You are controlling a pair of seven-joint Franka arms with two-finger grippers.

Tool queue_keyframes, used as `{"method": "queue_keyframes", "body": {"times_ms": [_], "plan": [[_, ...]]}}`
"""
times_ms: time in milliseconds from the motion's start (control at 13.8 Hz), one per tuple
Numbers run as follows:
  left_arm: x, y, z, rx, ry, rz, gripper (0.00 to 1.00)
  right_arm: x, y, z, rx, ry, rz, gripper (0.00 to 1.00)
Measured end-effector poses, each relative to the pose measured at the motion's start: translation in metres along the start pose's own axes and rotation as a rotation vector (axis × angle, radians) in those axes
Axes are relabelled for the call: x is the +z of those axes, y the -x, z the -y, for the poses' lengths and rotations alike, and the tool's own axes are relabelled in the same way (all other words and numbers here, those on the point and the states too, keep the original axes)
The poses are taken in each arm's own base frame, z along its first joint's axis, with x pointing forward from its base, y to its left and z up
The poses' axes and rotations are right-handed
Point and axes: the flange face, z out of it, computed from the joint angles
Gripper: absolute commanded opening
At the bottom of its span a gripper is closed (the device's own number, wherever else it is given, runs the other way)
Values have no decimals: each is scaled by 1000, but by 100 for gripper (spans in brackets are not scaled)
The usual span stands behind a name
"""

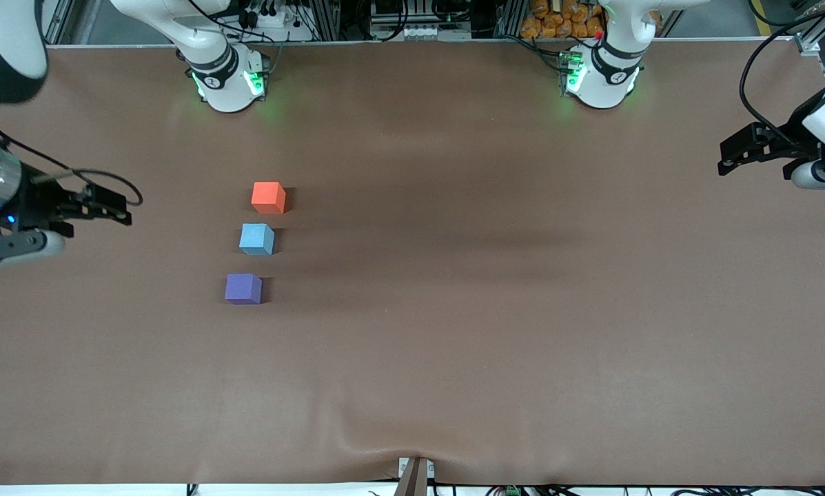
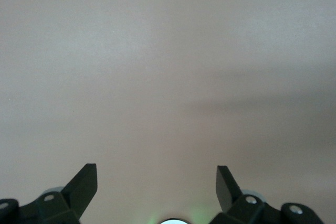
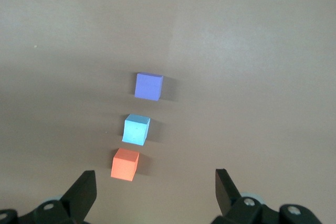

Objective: Place blue block between orange and purple blocks

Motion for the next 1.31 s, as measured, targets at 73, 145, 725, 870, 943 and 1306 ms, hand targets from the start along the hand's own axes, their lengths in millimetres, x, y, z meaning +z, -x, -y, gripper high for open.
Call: {"method": "queue_keyframes", "body": {"times_ms": [73, 145, 725, 870, 943, 1306], "plan": [[0, 0, 0, 0, 0, 1, 100, -11, 5, 0, 1, 4, -6, 100], [1, 0, 0, 0, 0, 2, 100, -24, 11, -5, 10, 9, -10, 100], [1, -1, 0, 1, 0, 2, 100, -58, 84, -40, 75, 15, -72, 100], [1, -1, 0, 0, 0, 2, 100, -50, 85, -44, 31, 15, -65, 100], [1, -1, 0, 0, 0, 2, 100, -49, 85, -47, 19, 15, -65, 100], [1, -1, 0, 0, 0, 2, 100, -57, 84, -39, -4, 23, -91, 100]]}}
